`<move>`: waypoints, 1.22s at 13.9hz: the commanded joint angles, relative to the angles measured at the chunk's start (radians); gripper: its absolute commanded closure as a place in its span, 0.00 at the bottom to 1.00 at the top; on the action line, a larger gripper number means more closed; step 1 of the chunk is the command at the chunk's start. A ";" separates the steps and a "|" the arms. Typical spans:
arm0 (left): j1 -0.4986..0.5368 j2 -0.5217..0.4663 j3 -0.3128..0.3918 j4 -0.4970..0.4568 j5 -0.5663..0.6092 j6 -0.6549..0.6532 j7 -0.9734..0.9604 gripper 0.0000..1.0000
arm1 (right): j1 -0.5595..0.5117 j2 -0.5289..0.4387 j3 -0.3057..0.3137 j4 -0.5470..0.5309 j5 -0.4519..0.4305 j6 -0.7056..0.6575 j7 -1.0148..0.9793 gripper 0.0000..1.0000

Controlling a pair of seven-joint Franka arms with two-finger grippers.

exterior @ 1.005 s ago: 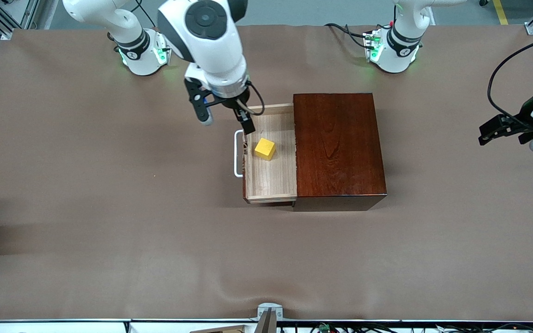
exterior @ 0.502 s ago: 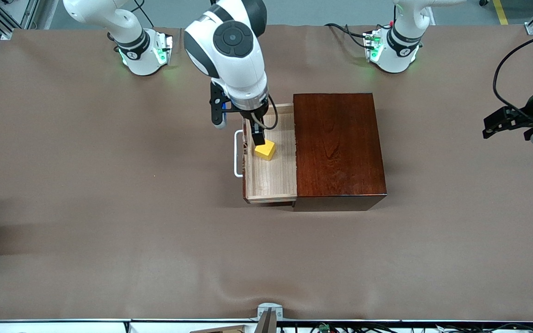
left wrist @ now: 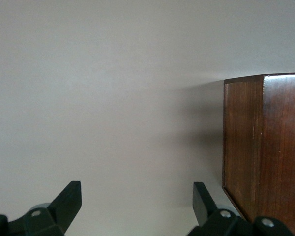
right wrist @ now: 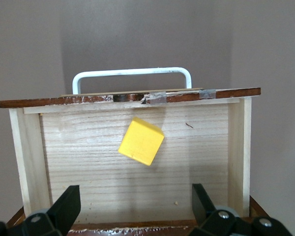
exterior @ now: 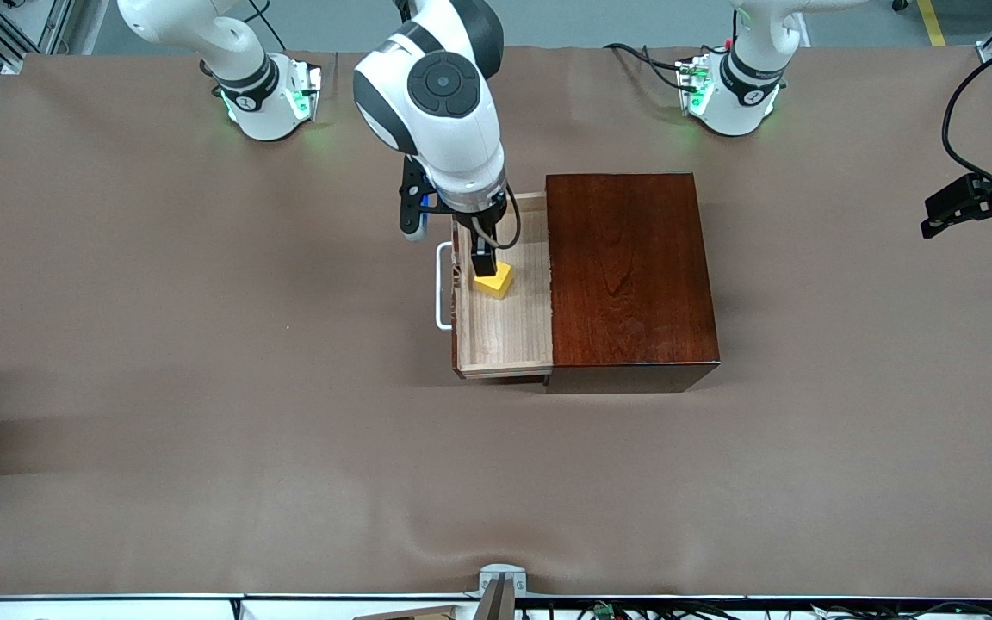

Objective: Open drawer, take yellow block, close drawer
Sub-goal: 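Close the right gripper on the yellow block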

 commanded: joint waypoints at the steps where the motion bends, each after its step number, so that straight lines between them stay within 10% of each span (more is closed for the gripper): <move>1: 0.012 -0.015 -0.010 0.008 -0.024 -0.045 -0.006 0.00 | 0.013 0.018 -0.013 0.029 0.011 -0.004 0.024 0.00; 17: 0.005 -0.012 -0.015 0.008 -0.041 -0.071 0.031 0.00 | 0.036 0.062 -0.013 -0.014 0.018 0.061 0.307 0.00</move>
